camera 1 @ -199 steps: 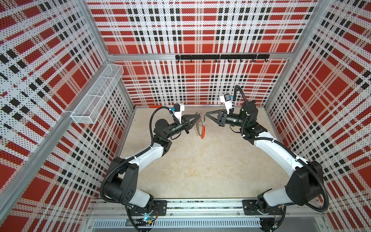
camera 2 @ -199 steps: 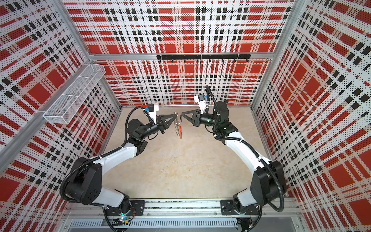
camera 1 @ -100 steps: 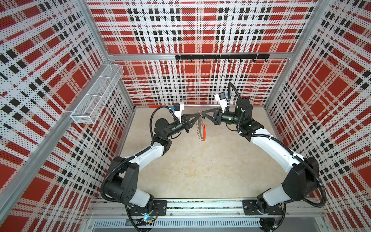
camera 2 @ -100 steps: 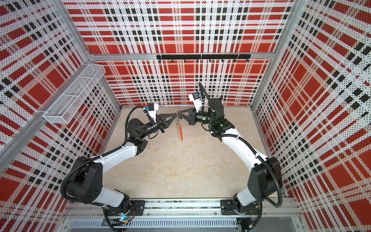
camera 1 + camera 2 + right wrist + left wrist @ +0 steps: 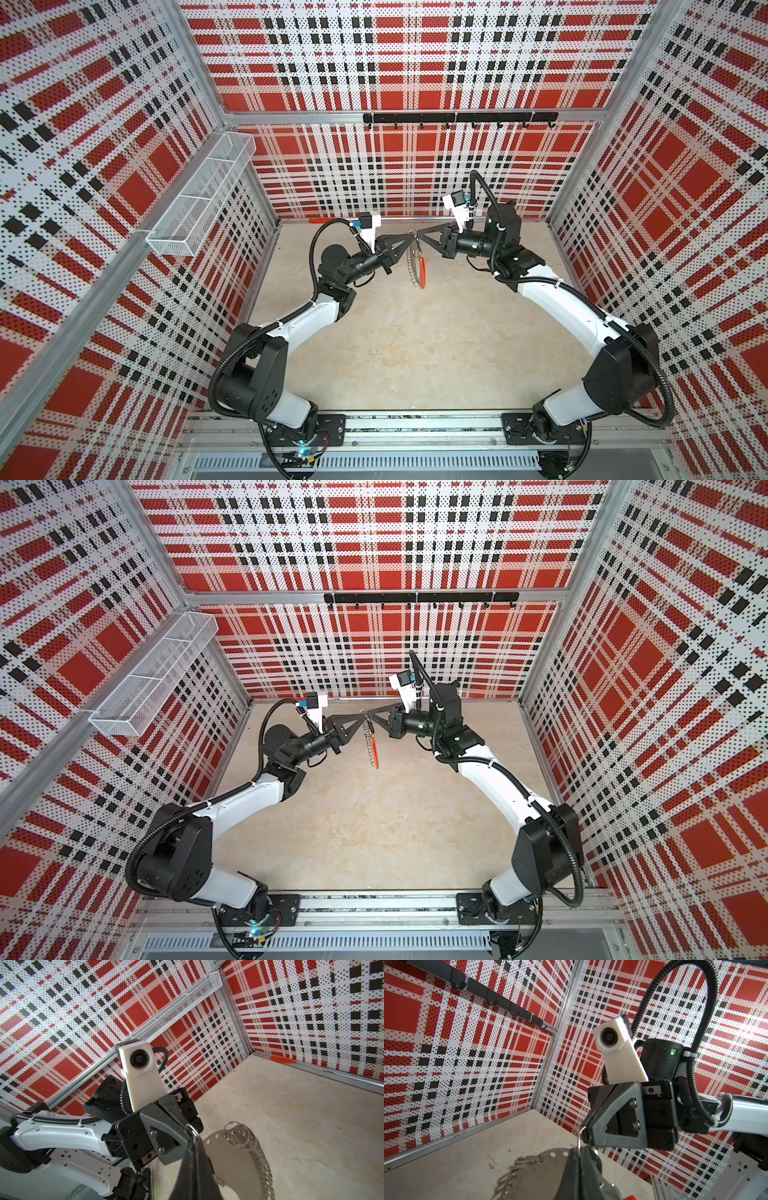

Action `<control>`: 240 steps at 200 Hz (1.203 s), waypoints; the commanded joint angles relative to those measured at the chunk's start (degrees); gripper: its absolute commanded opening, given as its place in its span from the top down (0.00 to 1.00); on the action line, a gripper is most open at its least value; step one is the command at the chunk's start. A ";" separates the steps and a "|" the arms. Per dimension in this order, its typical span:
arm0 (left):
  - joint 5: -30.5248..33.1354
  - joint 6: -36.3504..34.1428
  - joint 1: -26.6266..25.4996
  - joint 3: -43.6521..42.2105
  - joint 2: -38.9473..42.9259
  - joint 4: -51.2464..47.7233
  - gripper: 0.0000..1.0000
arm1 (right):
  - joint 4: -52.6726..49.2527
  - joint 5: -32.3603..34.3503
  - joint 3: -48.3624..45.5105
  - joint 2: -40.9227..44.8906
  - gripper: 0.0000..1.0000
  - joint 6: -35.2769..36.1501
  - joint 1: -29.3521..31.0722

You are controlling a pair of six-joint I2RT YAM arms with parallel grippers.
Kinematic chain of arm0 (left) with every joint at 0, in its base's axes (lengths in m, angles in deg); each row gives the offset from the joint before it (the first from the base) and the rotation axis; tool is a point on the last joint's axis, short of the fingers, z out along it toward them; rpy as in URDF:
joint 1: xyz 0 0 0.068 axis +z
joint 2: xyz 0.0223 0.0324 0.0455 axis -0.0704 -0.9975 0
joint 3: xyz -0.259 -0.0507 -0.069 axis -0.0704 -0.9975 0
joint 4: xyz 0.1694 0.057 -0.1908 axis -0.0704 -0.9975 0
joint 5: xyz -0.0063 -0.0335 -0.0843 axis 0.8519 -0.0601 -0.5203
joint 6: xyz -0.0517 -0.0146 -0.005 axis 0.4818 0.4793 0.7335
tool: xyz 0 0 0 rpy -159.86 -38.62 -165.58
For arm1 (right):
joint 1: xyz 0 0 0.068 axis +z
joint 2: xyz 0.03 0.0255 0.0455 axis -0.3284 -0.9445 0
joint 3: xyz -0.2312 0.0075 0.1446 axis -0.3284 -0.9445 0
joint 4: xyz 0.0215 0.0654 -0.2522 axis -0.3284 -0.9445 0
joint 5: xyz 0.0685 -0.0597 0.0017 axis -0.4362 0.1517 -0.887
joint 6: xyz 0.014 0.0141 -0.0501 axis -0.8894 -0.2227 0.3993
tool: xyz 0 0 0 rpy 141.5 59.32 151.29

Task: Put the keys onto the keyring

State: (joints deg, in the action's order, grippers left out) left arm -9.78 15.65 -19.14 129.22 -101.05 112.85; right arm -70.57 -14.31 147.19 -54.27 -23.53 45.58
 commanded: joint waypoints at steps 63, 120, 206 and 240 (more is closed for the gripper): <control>-2.50 0.67 0.05 2.63 -0.27 2.97 1.00 | 0.87 0.94 2.74 -0.66 1.00 0.78 0.37; -1.77 -0.98 0.06 2.13 1.13 3.80 1.00 | -0.02 5.10 0.24 -0.17 1.00 -0.29 0.15; -1.75 -0.92 0.15 1.39 1.71 7.55 1.00 | 0.88 7.55 -3.83 1.17 1.00 -2.12 -0.67; -0.79 -2.06 0.00 -0.79 1.97 12.44 1.00 | 1.94 2.24 -4.15 -0.14 1.00 -7.28 -0.76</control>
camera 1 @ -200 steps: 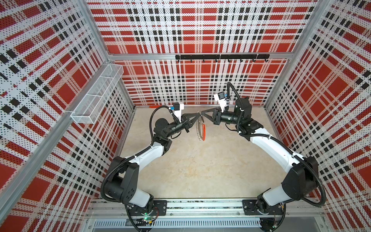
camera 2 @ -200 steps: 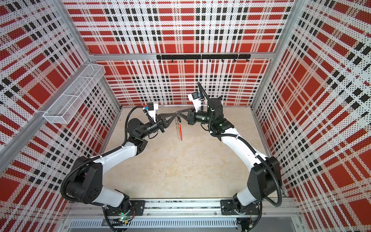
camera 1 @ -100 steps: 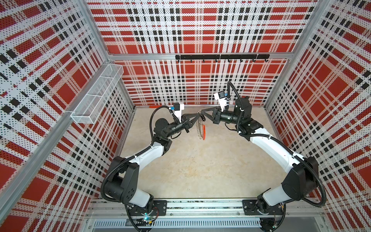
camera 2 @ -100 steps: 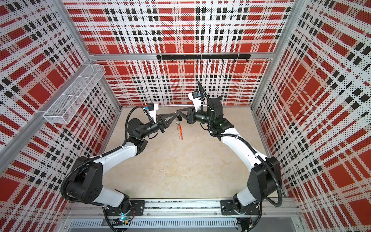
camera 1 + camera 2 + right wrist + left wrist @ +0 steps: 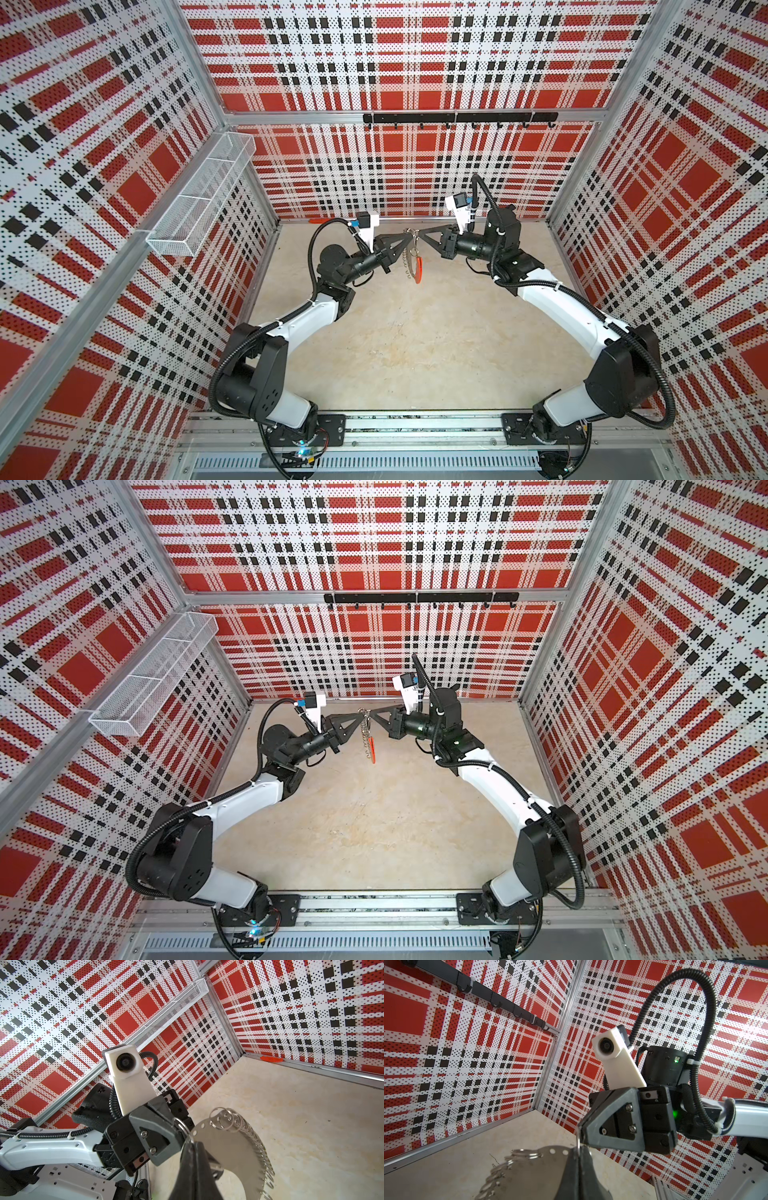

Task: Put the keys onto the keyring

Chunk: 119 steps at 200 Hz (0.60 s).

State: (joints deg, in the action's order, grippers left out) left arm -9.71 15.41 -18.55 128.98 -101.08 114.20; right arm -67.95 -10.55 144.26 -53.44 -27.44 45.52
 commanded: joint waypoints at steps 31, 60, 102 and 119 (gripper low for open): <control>-0.98 -4.13 -1.05 -1.27 1.56 13.76 1.00 | 1.89 -9.48 -0.85 -3.43 1.00 -9.40 -0.72; -1.25 -5.11 -1.23 -1.55 0.82 16.48 1.00 | 1.45 -12.53 -0.11 -4.22 1.00 -11.21 -0.70; -2.29 -1.86 -1.27 -0.64 -1.15 20.46 1.00 | 4.34 -17.12 0.20 -5.29 1.00 -15.10 -0.72; -2.67 -1.14 -1.32 -0.38 -1.56 20.82 1.00 | 3.67 -16.70 0.40 -4.86 1.00 -14.63 -1.05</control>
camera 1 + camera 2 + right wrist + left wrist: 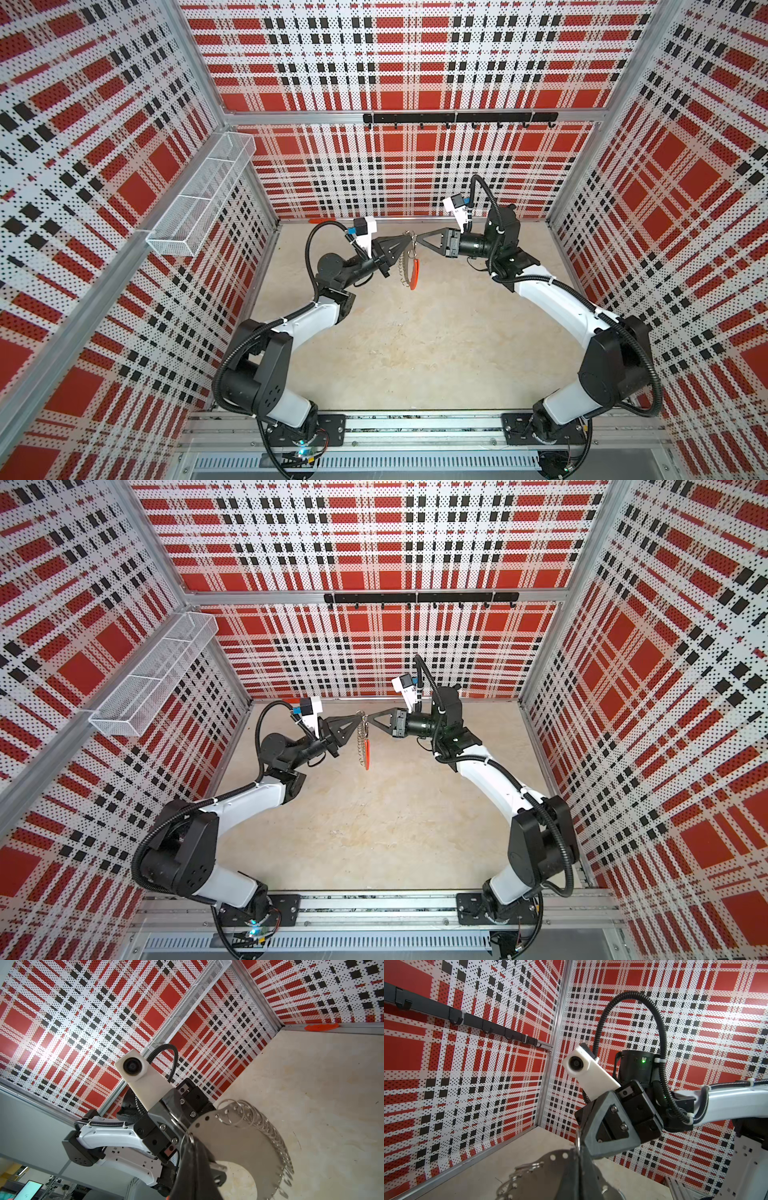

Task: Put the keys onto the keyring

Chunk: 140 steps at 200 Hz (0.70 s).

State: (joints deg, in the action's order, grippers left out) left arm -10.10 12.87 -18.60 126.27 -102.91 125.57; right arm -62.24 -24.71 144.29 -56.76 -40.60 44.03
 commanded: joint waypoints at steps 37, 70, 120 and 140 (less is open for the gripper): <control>-2.62 3.43 -1.17 2.33 -0.30 10.72 1.00 | -9.34 3.62 1.91 1.88 0.56 4.92 -2.20; -2.95 7.19 -1.07 3.01 -1.23 13.96 1.00 | -20.04 10.90 8.38 4.31 0.52 17.07 -2.55; -2.95 14.27 -0.40 3.47 -2.85 19.79 1.00 | -13.41 7.16 7.78 5.61 0.51 19.65 -2.28; -2.91 17.32 -0.22 3.74 -3.78 22.17 1.00 | -10.94 5.13 7.62 5.08 0.51 19.96 -1.02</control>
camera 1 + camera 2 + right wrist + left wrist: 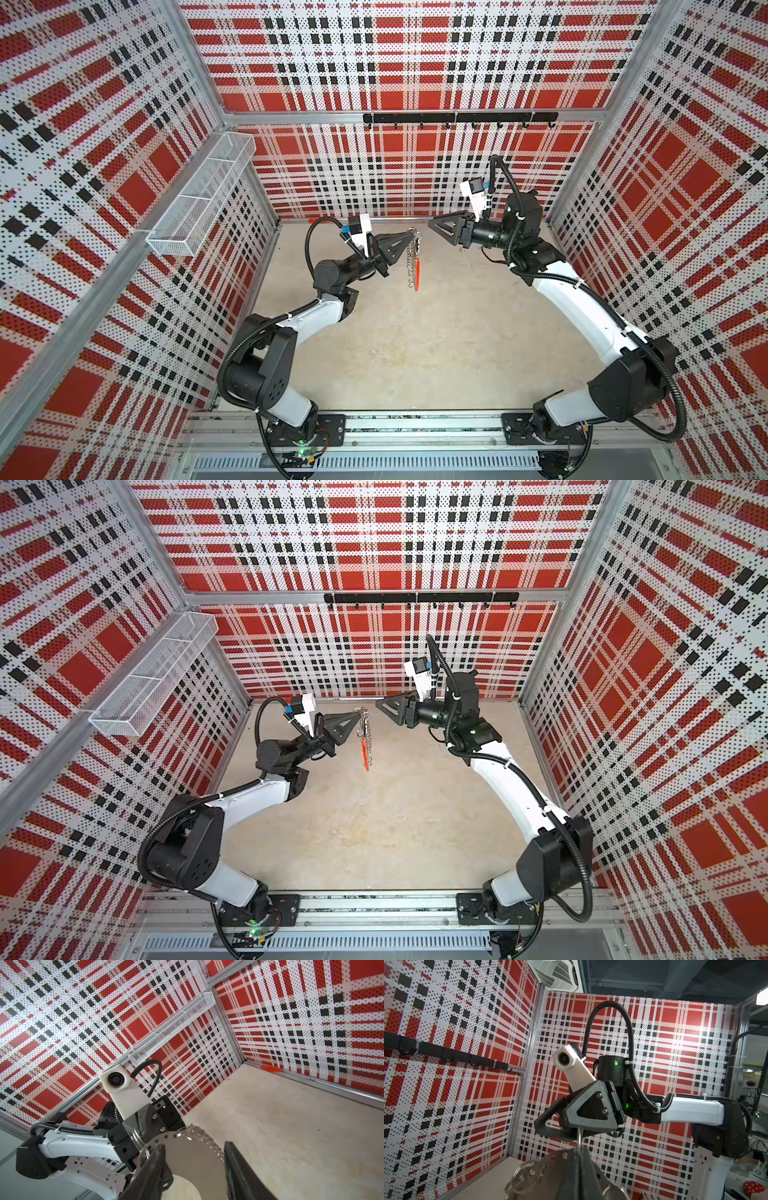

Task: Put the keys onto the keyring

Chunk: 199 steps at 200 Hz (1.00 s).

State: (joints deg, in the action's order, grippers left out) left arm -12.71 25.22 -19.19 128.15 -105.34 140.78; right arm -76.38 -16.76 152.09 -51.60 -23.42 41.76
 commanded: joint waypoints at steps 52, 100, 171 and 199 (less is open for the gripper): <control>0.50 6.69 0.54 2.26 -1.79 7.46 1.00 | 8.86 -5.25 -0.59 -1.21 0.53 1.69 3.80; 0.61 9.11 0.97 2.50 -2.11 9.94 1.00 | 9.10 -5.08 -0.78 -2.59 0.60 1.89 4.59; 0.59 10.08 1.14 2.80 -2.63 10.64 1.00 | 9.27 -4.59 -0.71 -3.22 0.77 2.57 5.87; 0.62 10.24 1.09 2.86 -2.63 10.64 1.00 | 9.27 -4.59 -0.49 -3.65 0.77 2.75 6.24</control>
State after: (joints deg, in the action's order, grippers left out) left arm -12.33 35.12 -18.18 129.11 -107.57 145.46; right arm -68.38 -21.04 151.63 -54.33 -21.85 47.27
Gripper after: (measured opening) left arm 0.044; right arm 0.230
